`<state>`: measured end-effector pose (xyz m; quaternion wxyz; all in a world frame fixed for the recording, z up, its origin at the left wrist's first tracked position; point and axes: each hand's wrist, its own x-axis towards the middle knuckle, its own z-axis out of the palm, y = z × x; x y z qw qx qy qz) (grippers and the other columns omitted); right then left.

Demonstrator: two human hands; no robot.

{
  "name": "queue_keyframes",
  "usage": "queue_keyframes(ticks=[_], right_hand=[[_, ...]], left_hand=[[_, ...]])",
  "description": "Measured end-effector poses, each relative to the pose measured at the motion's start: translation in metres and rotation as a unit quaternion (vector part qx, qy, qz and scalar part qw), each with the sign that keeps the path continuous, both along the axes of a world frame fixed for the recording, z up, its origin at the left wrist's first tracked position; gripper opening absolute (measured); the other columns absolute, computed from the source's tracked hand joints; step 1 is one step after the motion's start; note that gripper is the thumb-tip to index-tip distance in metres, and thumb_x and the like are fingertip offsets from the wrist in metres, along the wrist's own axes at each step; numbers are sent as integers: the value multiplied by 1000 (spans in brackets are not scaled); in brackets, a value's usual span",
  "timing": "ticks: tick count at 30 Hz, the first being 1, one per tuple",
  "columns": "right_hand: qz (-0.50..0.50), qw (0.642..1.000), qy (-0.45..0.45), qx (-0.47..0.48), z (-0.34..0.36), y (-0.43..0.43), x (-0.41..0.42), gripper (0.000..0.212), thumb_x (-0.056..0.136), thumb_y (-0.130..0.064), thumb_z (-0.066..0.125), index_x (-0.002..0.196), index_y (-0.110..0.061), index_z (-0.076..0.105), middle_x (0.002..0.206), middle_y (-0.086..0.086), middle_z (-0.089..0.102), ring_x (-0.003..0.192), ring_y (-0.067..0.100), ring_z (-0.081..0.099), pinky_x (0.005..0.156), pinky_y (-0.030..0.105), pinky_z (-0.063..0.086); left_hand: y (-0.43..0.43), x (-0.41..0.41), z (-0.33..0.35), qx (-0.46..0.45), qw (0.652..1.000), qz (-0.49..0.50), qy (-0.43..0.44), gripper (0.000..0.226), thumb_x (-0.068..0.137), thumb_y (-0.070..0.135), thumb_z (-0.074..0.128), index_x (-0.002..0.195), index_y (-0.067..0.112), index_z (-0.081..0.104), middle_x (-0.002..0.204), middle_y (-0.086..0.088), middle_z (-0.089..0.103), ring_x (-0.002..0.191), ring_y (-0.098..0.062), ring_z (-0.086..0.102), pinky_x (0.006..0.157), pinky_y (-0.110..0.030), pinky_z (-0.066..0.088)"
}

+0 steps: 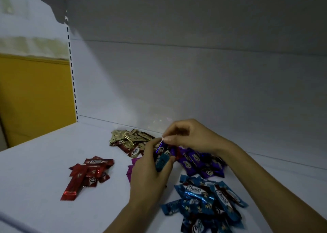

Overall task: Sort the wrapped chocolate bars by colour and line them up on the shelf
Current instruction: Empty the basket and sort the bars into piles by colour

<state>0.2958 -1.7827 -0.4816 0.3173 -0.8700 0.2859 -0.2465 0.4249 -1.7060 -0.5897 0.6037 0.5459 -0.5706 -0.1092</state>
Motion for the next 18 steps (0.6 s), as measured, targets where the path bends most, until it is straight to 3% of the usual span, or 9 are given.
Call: queue_keyframes(ticks=[3,6,8,11,13,15,18], right_hand=[[-3,999,32,-42,4,3,-2,19,87,-34,64,101,-23,70,92,-10,68,81,0,62,71,16,48],[15,996,65,-60,9,7,-6,11,88,-26,65,92,-18,71,86,-9,70,78,-1,63,68,9,46],[14,996,67,-54,9,6,-9,10,88,-26,64,90,-18,70,83,-10,69,76,-2,63,66,9,46],[15,997,58,-39,7,5,-12,21,85,-33,67,91,-14,72,83,-5,71,77,3,66,70,17,53],[33,997,72,-21,6,6,-15,21,82,-32,69,90,-13,73,84,-5,72,78,5,67,76,21,55],[44,996,77,-18,5,6,-16,16,84,-28,69,89,-13,74,83,-5,73,78,4,67,77,22,54],[9,997,38,-61,5,3,-16,16,86,-28,65,86,-14,72,79,-5,71,74,3,66,71,17,52]], left_hand=[[5,-2,4,-8,998,-13,-53,51,82,41,68,127,41,43,94,34,57,91,19,56,72,-5,48],[10,-5,7,-4,996,-27,-88,52,82,42,67,127,34,43,92,30,56,87,9,61,68,-19,55],[12,-7,6,4,995,-40,-87,55,81,42,69,128,35,41,89,28,56,80,13,60,65,-13,53],[15,-9,8,11,995,-41,-90,66,76,49,67,132,39,32,93,29,51,85,25,50,73,-5,47],[15,-8,8,19,997,-36,-66,75,73,53,66,136,43,27,104,24,50,88,23,46,81,-22,53],[17,-8,10,24,998,-32,-43,78,69,55,66,137,43,28,103,28,50,90,26,47,75,-35,59],[16,-8,10,27,998,-48,-23,59,69,55,65,122,51,39,90,34,60,88,10,62,71,-34,60]])
